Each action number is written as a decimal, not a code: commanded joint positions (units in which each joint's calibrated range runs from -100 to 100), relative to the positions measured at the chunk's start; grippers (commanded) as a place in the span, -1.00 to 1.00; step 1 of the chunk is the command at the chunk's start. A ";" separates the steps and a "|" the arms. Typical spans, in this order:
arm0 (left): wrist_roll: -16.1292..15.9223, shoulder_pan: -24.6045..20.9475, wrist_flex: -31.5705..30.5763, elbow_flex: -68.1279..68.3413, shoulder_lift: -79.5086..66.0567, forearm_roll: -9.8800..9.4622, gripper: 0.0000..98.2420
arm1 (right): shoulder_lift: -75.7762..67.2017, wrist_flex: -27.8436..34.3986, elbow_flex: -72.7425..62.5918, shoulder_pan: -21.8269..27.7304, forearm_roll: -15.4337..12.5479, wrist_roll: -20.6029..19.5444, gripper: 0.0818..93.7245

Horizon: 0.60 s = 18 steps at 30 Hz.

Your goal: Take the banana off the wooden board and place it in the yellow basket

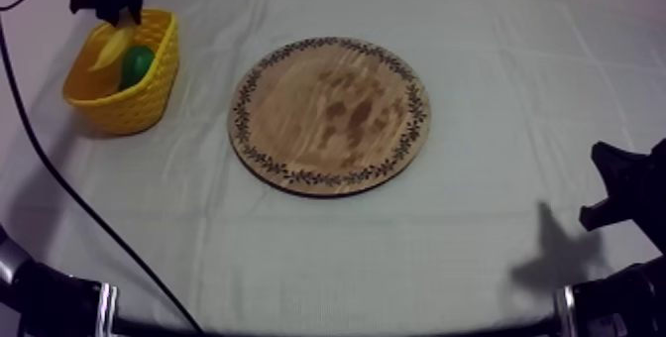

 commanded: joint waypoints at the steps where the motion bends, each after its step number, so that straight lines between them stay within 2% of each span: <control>1: -0.13 -0.30 -0.08 0.25 0.28 -0.13 -0.46 | 0.00 0.03 -0.03 0.00 0.01 0.00 -0.99; 8: -0.31 -1.08 -0.33 0.76 1.09 -0.04 -0.43 | 0.00 0.03 -0.03 0.00 0.01 0.00 -0.99; 10: -0.37 -1.15 -0.34 0.79 0.96 0.05 -0.36 | 0.00 0.03 -0.03 0.00 0.01 0.00 -0.99; 11: -0.32 -1.19 -0.37 0.80 0.79 0.17 -0.27 | 0.00 0.03 -0.03 0.00 0.01 0.00 -0.99; 15: 0.10 -1.59 -0.56 0.97 -0.46 1.01 0.33 | 0.00 0.03 -0.03 0.00 0.01 0.00 -0.99; 18: 0.09 -1.95 -1.94 0.58 -1.93 1.81 0.61 | 0.00 0.03 -0.03 0.00 0.01 0.00 -0.99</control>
